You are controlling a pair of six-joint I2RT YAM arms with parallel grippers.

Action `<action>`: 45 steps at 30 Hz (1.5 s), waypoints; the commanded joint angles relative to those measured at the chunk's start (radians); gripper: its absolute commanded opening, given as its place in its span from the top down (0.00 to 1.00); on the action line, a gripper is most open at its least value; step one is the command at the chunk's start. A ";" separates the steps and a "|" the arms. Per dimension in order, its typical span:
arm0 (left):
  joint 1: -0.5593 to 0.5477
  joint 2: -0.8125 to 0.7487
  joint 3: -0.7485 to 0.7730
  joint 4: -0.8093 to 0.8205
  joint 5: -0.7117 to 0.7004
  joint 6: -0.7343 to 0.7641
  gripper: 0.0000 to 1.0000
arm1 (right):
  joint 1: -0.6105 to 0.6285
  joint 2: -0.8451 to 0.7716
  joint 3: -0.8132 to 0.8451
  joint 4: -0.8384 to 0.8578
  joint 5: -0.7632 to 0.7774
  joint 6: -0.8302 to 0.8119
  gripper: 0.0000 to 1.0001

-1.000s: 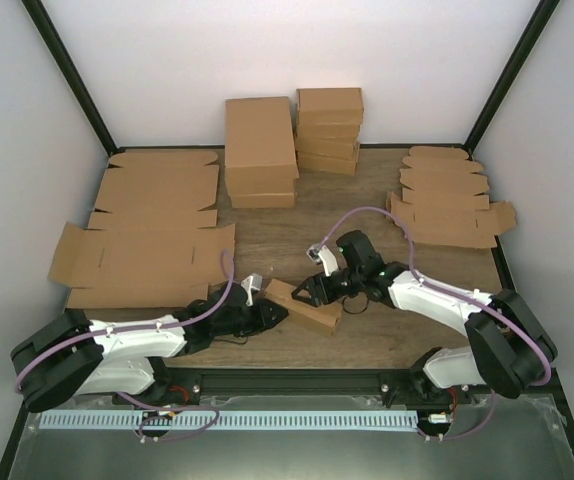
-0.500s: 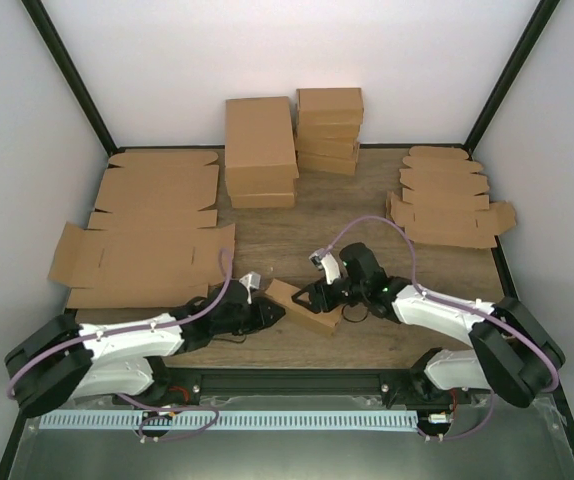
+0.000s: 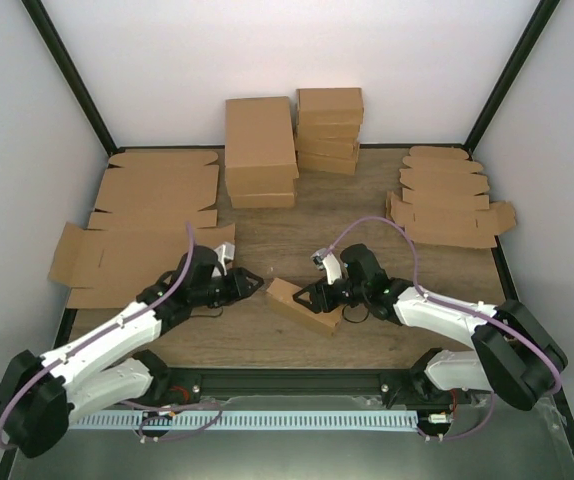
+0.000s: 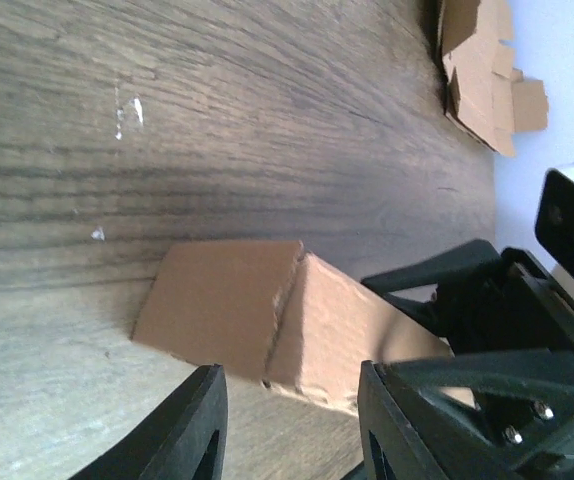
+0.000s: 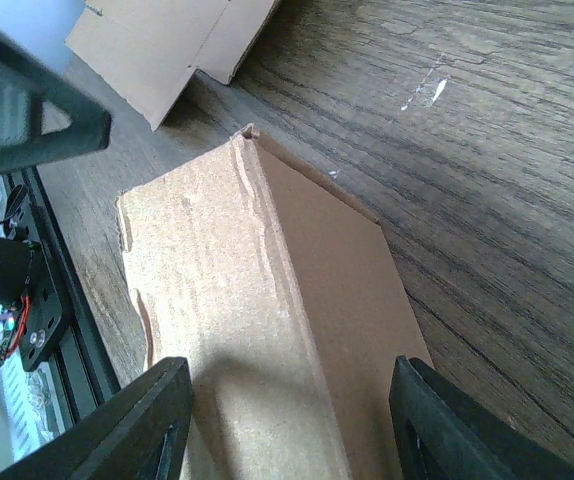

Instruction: Fold the paper box

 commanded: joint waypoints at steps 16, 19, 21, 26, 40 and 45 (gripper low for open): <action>0.109 0.184 0.068 0.094 0.230 0.218 0.59 | 0.007 0.014 0.007 -0.098 0.053 -0.029 0.43; 0.110 0.206 0.055 0.101 0.234 0.217 0.61 | 0.007 0.017 0.010 -0.097 0.050 -0.029 0.43; 0.110 0.226 0.041 0.117 0.241 0.214 0.64 | 0.007 0.018 0.010 -0.096 0.050 -0.029 0.43; 0.109 0.255 0.009 0.135 0.229 0.216 0.69 | 0.007 0.018 0.007 -0.097 0.048 -0.027 0.43; 0.110 0.306 -0.048 0.141 0.163 0.221 0.74 | 0.007 -0.018 0.002 -0.108 0.093 -0.009 0.43; 0.110 0.220 -0.008 0.088 0.147 0.226 0.56 | 0.007 -0.026 0.014 -0.119 0.095 -0.013 0.43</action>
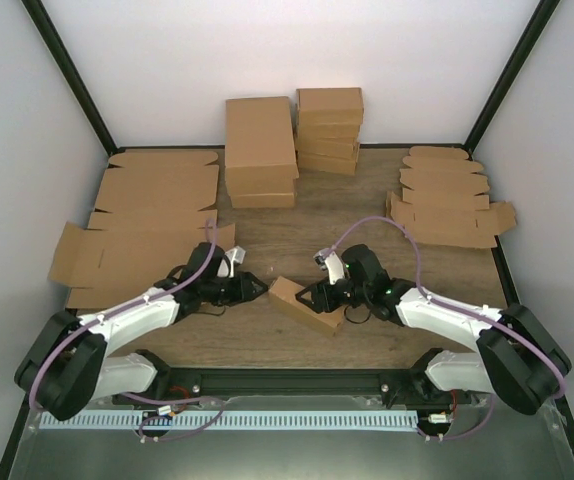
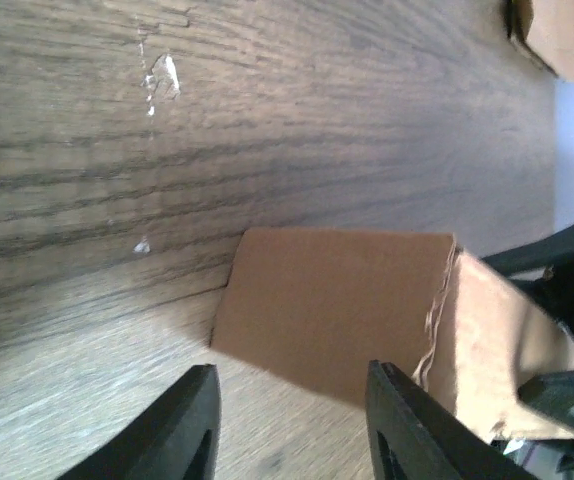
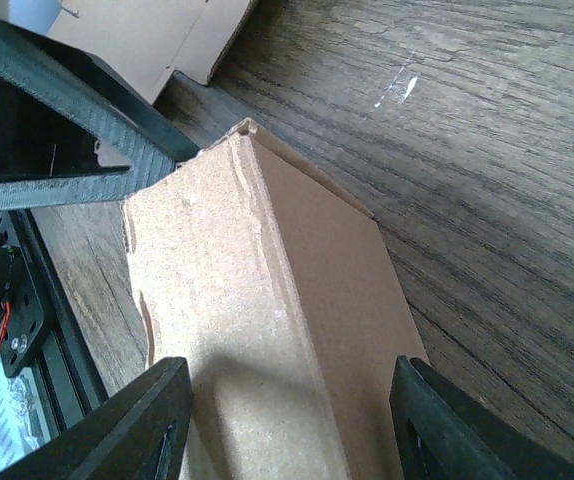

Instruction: Fold the paper box

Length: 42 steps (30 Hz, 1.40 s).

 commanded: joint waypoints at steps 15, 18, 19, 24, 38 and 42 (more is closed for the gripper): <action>-0.002 -0.006 0.008 -0.011 0.039 0.063 0.44 | 0.007 0.030 0.016 -0.063 0.036 -0.009 0.43; -0.002 0.024 -0.009 0.000 0.028 0.070 0.51 | 0.007 0.031 0.013 -0.062 0.037 -0.010 0.42; -0.002 0.031 -0.009 0.000 0.025 0.071 0.54 | 0.007 0.032 0.013 -0.061 0.037 -0.010 0.42; -0.002 0.054 -0.011 -0.006 0.012 0.074 0.65 | 0.007 0.031 0.017 -0.061 0.038 -0.010 0.42; -0.002 -0.102 0.043 -0.061 -0.002 0.057 0.41 | 0.007 0.025 0.022 -0.073 0.038 -0.019 0.42; -0.002 -0.096 0.051 -0.040 0.033 0.058 0.37 | 0.007 0.027 0.025 -0.073 0.034 -0.019 0.42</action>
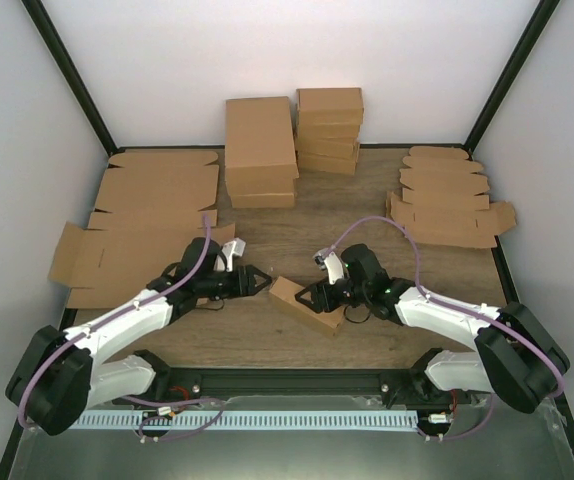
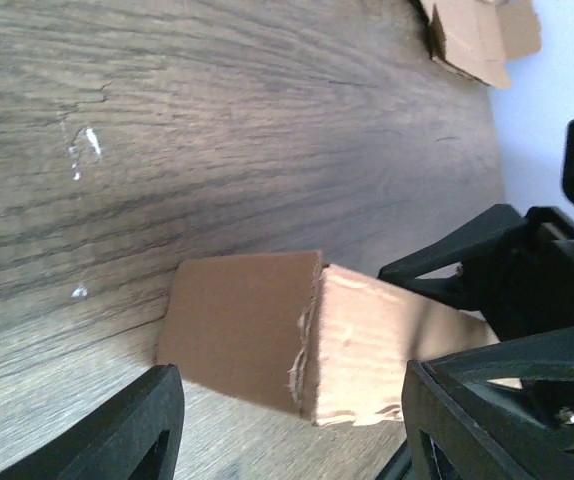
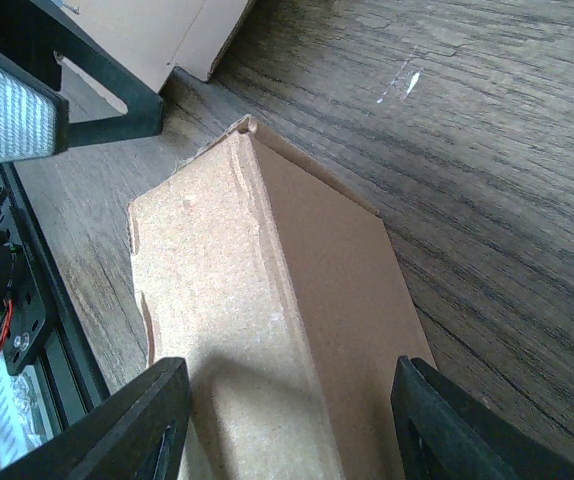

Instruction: Fold the paper box

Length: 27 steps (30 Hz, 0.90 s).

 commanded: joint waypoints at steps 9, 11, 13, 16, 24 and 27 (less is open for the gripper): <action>-0.003 0.136 -0.011 0.064 0.071 0.013 0.54 | 0.007 0.028 0.022 -0.070 0.039 -0.023 0.42; -0.002 0.147 -0.014 0.052 0.050 0.016 0.61 | 0.007 0.027 0.023 -0.072 0.042 -0.022 0.42; -0.003 0.154 -0.014 0.036 0.025 0.018 0.66 | 0.007 0.018 0.025 -0.076 0.049 -0.021 0.41; -0.003 0.161 -0.014 0.030 0.015 0.021 0.68 | 0.007 -0.004 0.034 -0.092 0.060 -0.014 0.39; -0.003 0.159 -0.011 0.025 0.010 0.020 0.68 | 0.007 -0.139 0.100 -0.243 0.149 0.024 0.16; -0.003 0.160 -0.010 0.025 0.015 0.022 0.68 | 0.007 -0.216 0.114 -0.317 0.208 0.057 0.15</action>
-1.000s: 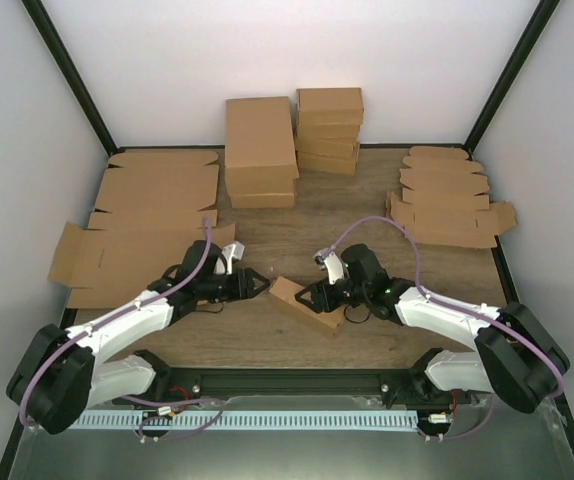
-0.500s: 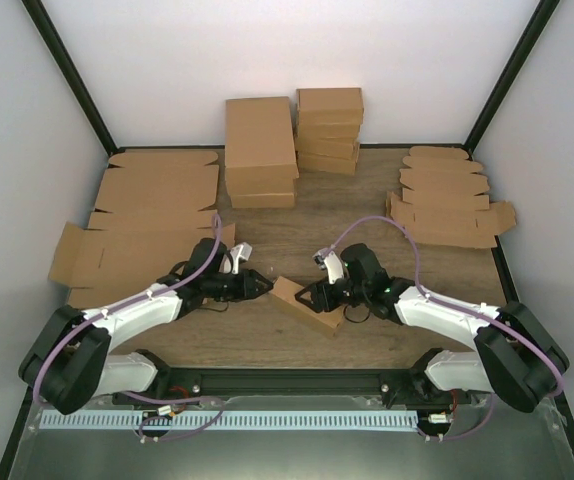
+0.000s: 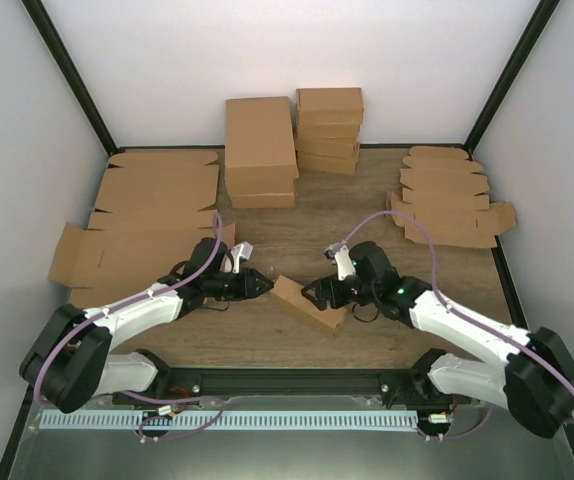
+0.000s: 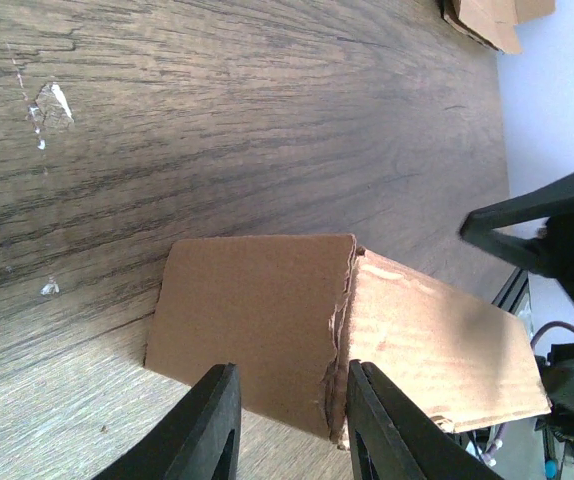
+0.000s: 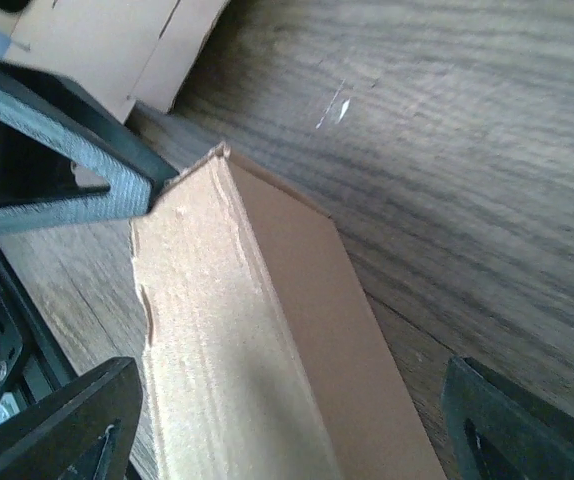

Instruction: Fold the paper box

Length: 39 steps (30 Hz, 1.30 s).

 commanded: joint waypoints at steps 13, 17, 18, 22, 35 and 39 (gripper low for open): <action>-0.001 0.027 -0.016 -0.068 -0.066 0.027 0.69 | 0.006 -0.405 -0.107 -0.052 -0.170 0.259 0.89; -0.001 0.027 -0.014 -0.076 -0.077 0.029 0.69 | 0.007 -0.418 -0.214 0.091 -0.218 0.307 0.99; -0.001 0.027 -0.014 -0.077 -0.077 0.028 0.69 | 0.007 -0.427 -0.236 0.125 -0.223 0.317 0.99; -0.001 0.024 -0.015 -0.079 -0.079 0.027 0.69 | 0.003 -0.460 -0.320 0.245 -0.231 0.361 0.99; -0.001 0.017 -0.024 -0.076 -0.077 0.023 0.69 | -0.065 -0.500 -0.337 0.241 -0.247 0.390 0.99; -0.001 0.017 -0.024 -0.076 -0.077 0.024 0.69 | -0.072 -0.501 -0.466 0.345 -0.254 0.437 0.99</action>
